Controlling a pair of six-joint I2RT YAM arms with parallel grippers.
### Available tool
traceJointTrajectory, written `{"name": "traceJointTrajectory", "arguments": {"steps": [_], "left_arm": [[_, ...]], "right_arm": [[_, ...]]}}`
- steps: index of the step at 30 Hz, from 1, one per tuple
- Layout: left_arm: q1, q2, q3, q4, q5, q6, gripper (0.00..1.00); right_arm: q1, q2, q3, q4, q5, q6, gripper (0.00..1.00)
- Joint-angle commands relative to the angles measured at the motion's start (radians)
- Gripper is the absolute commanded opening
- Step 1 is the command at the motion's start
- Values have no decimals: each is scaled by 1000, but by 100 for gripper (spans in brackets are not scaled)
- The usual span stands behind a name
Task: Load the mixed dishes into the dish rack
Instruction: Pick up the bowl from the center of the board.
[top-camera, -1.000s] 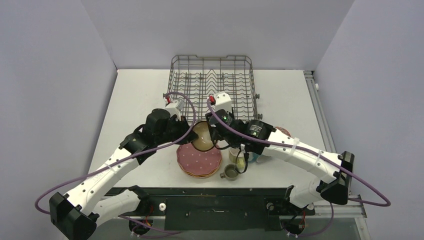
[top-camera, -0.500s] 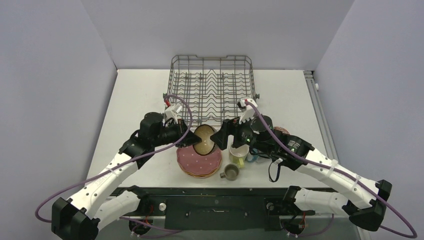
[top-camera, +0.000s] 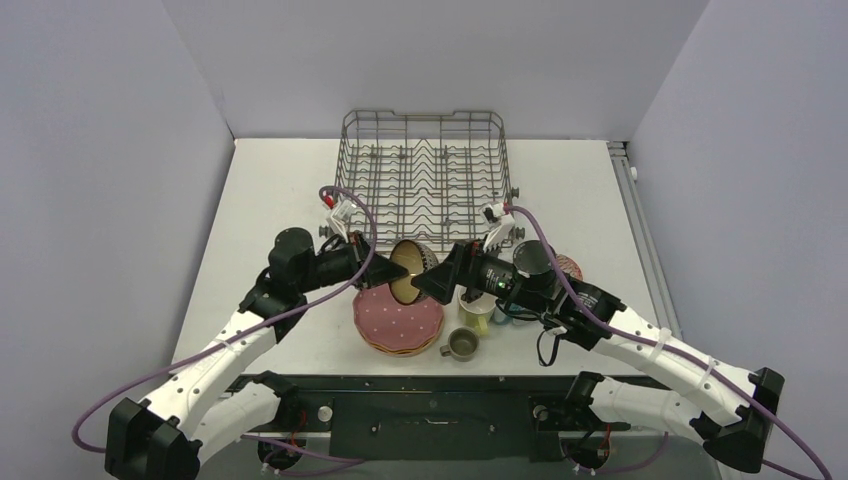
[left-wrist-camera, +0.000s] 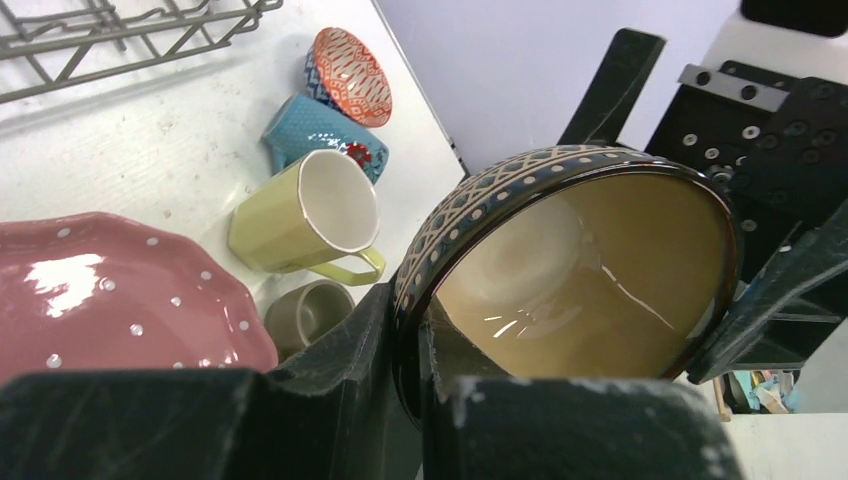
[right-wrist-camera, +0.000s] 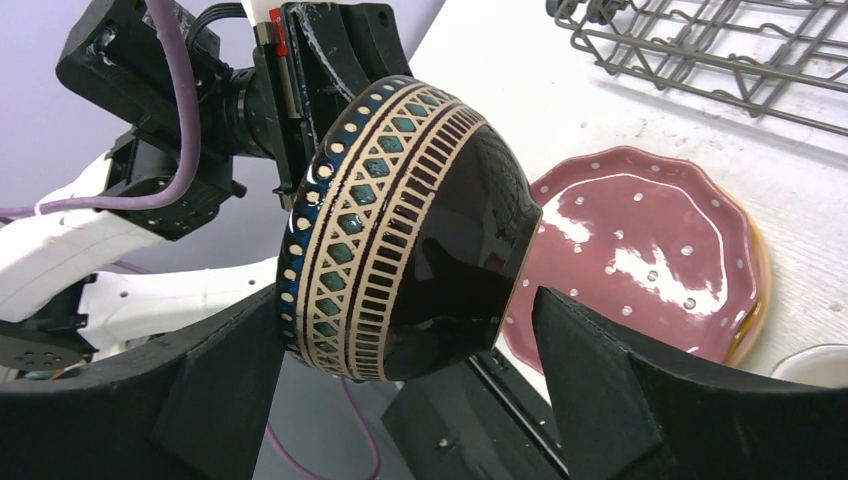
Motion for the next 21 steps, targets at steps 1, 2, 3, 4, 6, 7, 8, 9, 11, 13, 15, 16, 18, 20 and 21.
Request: {"name": "traceJointTrajectory", "arguments": {"steps": [1, 2, 3, 4, 6, 7, 8, 9, 11, 13, 15, 16, 18, 20, 21], "left_arm": [[14, -36, 5, 209, 70, -77, 0], [15, -38, 3, 214, 72, -83, 0], [16, -41, 1, 222, 73, -85, 0], [17, -44, 1, 224, 75, -87, 0], [18, -48, 0, 222, 76, -86, 0], [19, -51, -1, 220, 77, -86, 0], [20, -51, -2, 221, 77, -84, 0], [21, -52, -3, 220, 78, -84, 0], [23, -56, -6, 221, 80, -84, 0], [24, -55, -8, 224, 79, -85, 0], [24, -54, -9, 227, 79, -86, 0], [24, -54, -9, 227, 78, -85, 0], [24, -54, -9, 218, 75, -80, 0], [24, -55, -3, 197, 66, -65, 0], [24, -55, 2, 189, 60, -60, 0]], "right_arm": [[-3, -17, -12, 112, -15, 59, 85], [-3, -15, -13, 120, -16, 61, 85], [-2, -12, -14, 125, -18, 67, 85], [-1, -11, -16, 138, -22, 70, 85], [0, -16, -21, 158, -27, 79, 85], [1, -18, -23, 168, -27, 84, 84], [2, -20, -23, 170, -29, 85, 83], [1, -25, -26, 175, -29, 90, 82], [3, -29, -31, 192, -33, 101, 80], [4, -30, -33, 211, -38, 110, 78], [9, -28, -30, 212, -37, 112, 75], [12, -27, -29, 210, -34, 110, 74], [17, -25, -23, 197, -20, 102, 72], [25, -23, -14, 171, 2, 89, 71], [28, -22, -5, 145, 19, 83, 71]]}}
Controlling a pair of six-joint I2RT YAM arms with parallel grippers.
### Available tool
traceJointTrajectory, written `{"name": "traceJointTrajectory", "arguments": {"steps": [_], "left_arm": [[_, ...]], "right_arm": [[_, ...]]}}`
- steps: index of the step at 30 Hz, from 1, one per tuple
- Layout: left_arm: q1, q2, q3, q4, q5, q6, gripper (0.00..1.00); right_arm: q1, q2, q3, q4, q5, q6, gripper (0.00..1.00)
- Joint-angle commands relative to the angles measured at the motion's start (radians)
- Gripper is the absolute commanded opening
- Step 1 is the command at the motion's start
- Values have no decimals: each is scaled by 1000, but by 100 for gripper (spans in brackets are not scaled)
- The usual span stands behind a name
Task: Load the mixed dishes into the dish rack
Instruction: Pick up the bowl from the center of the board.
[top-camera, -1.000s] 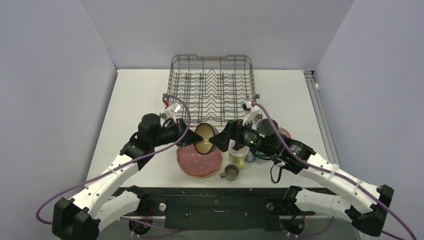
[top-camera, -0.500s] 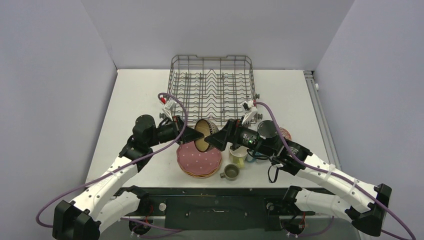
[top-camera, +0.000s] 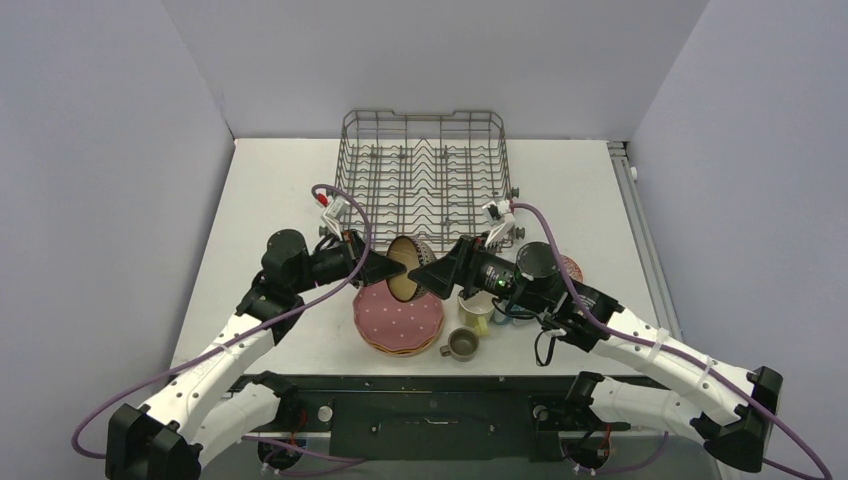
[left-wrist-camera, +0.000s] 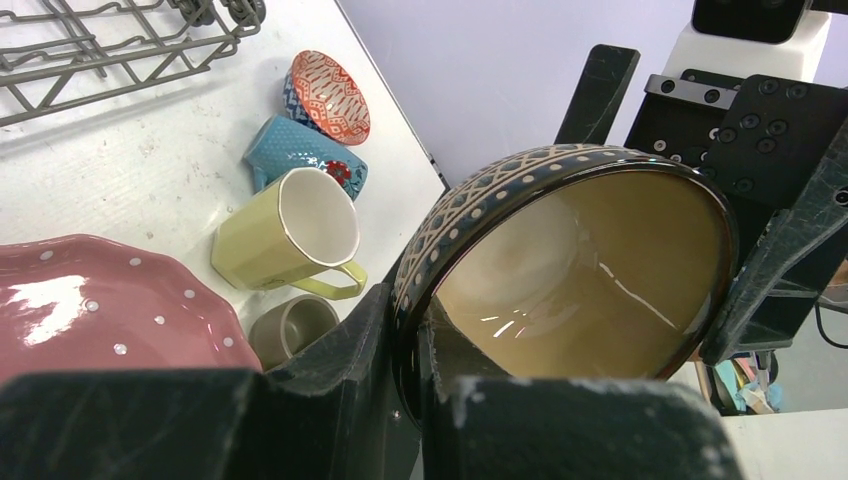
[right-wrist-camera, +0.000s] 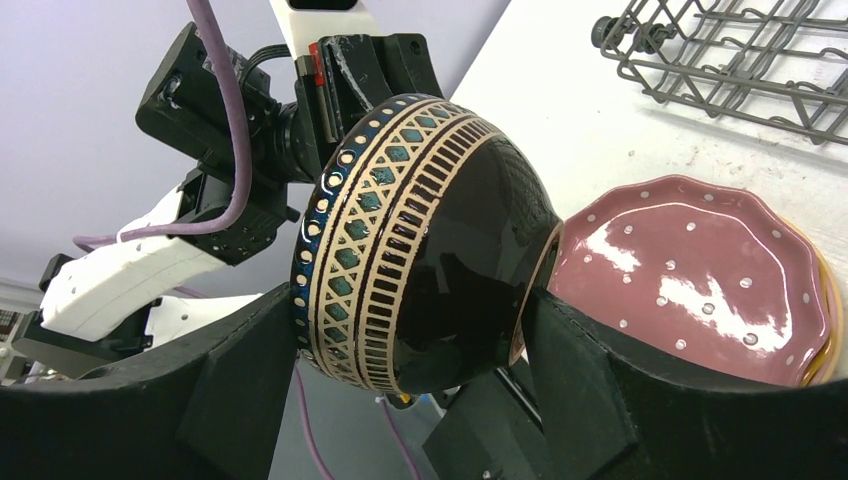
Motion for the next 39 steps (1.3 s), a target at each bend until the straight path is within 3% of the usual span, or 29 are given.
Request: {"name": "traceJointTrajectory", "arguments": {"steps": [1, 11, 26, 34, 39], "left_arm": [[2, -32, 21, 86, 15, 8, 0], [1, -39, 53, -26, -31, 71, 0], [2, -38, 70, -90, -64, 108, 0], [2, -39, 75, -126, -81, 129, 0], [2, -36, 77, -130, -82, 129, 0]], "right_arm": [[23, -17, 33, 5, 45, -19, 70], [67, 30, 91, -88, 136, -57, 64], [86, 60, 105, -104, 186, -38, 71], [88, 63, 98, -91, 196, -25, 57], [87, 71, 93, -77, 192, -9, 36]]}}
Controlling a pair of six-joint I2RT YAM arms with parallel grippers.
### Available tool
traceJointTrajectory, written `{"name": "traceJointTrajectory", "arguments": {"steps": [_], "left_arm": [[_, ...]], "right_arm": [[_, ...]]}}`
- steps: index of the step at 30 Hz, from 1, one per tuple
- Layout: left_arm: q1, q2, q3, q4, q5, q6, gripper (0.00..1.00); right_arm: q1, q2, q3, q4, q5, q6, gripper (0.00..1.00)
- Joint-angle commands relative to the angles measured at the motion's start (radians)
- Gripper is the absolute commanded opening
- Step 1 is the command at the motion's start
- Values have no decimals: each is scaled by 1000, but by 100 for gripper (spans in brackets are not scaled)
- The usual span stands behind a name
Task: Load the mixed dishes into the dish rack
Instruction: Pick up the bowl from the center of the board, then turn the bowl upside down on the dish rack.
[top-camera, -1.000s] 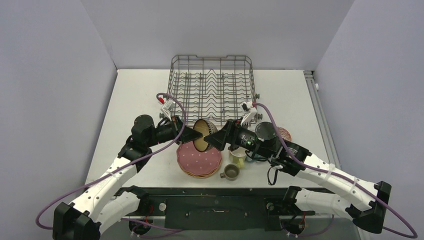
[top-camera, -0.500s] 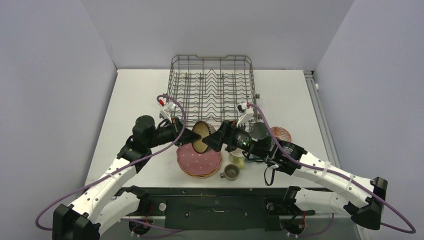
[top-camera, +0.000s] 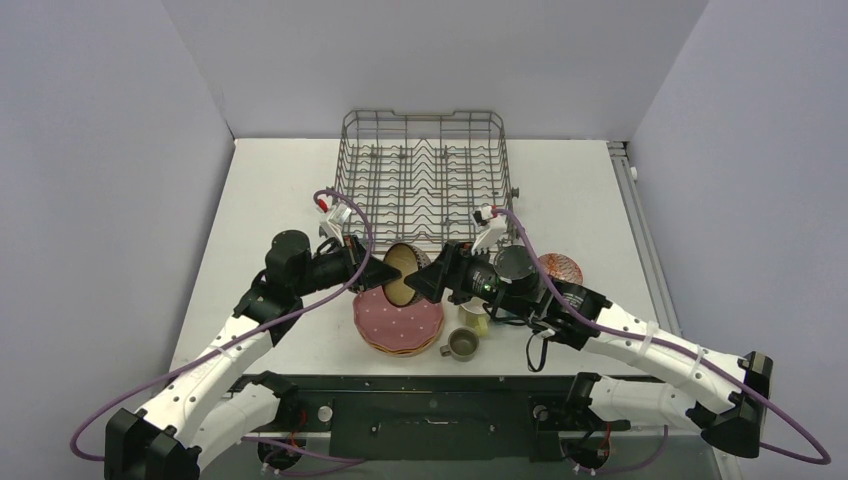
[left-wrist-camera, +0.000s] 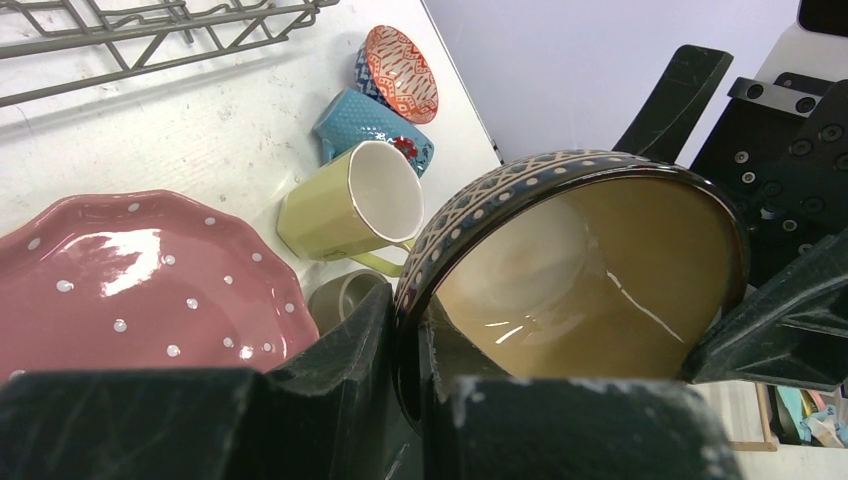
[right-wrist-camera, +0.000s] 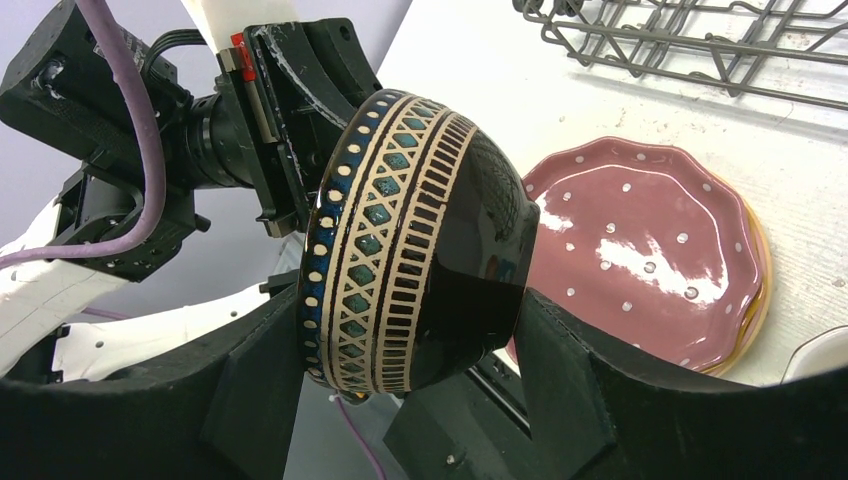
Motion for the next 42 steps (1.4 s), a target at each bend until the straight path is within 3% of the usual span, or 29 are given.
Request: {"name": "traceJointTrajectory", "arguments": {"steps": [1, 4, 10, 18, 32, 42], "left_arm": [[2, -18, 65, 44, 1, 2, 0], [2, -12, 67, 44, 6, -1, 0], [2, 0, 65, 48, 8, -7, 1], [2, 12, 59, 51, 9, -19, 17], [5, 27, 59, -10, -29, 9, 49], [11, 62, 71, -90, -83, 35, 59]], "right_arm": [[7, 9, 38, 63, 22, 15, 34], [7, 12, 38, 70, 24, 20, 24], [2, 13, 48, 58, 55, 23, 14], [-24, 32, 61, 24, 64, 36, 0], [-77, 62, 69, -36, 65, 41, 0], [-116, 109, 74, -88, 44, 33, 0]]}}
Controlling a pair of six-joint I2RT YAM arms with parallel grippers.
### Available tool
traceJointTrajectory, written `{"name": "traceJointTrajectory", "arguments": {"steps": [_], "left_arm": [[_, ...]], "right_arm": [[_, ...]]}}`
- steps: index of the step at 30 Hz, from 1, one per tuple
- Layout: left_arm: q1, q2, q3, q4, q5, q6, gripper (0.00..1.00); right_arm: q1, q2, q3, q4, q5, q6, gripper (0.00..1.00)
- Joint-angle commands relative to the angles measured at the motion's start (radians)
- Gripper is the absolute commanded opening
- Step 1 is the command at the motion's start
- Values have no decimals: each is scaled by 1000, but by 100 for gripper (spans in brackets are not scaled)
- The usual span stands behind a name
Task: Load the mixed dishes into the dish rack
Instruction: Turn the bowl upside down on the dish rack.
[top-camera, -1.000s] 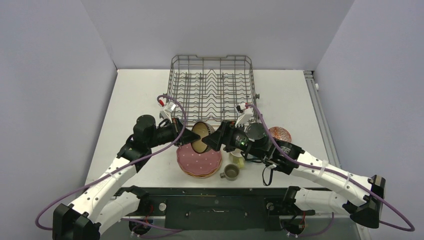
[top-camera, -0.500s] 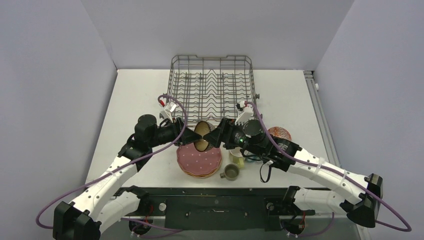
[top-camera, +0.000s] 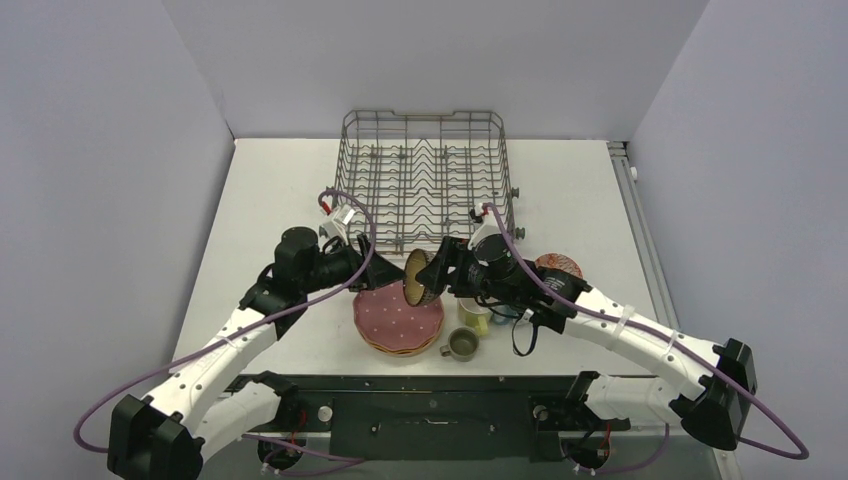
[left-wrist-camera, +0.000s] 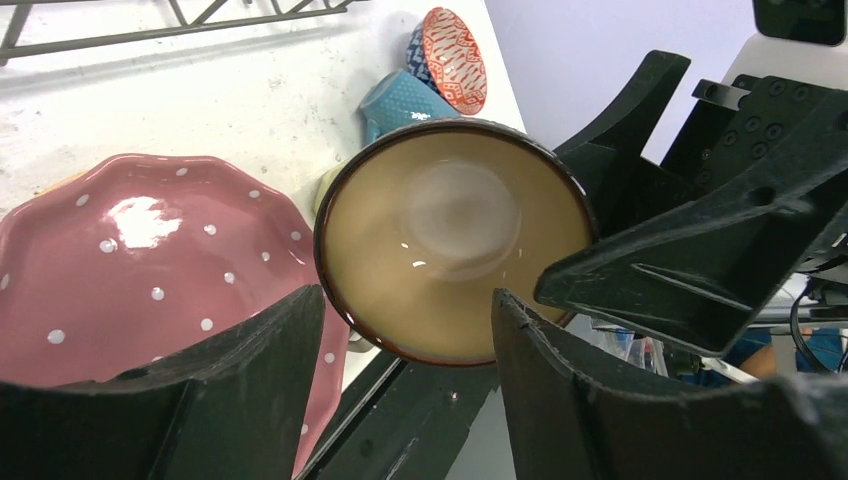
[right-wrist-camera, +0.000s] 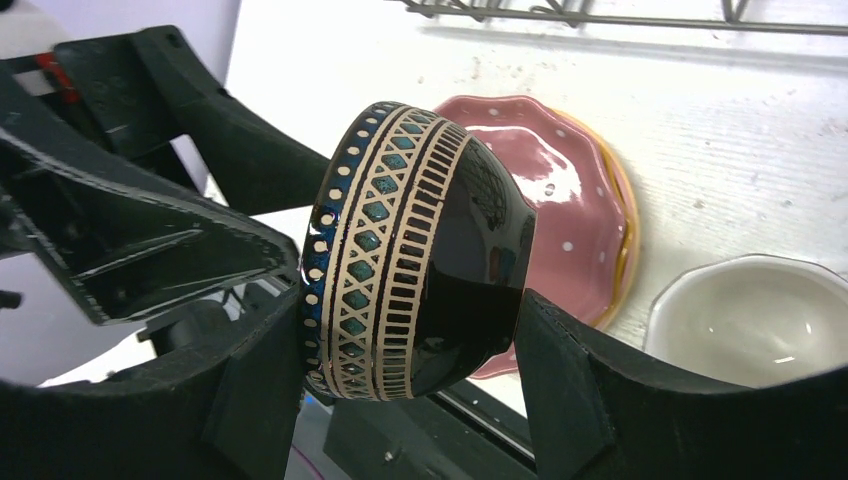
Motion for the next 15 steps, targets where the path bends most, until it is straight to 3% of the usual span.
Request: {"name": "traceJointTrajectory", "arguments": {"steps": [1, 15], "left_arm": [[10, 7, 70, -41, -48, 39, 60], [14, -12, 140, -223, -135, 150, 63]], "right_arm": [[-21, 2, 59, 47, 16, -12, 0], [-117, 95, 206, -51, 21, -120, 0]]}}
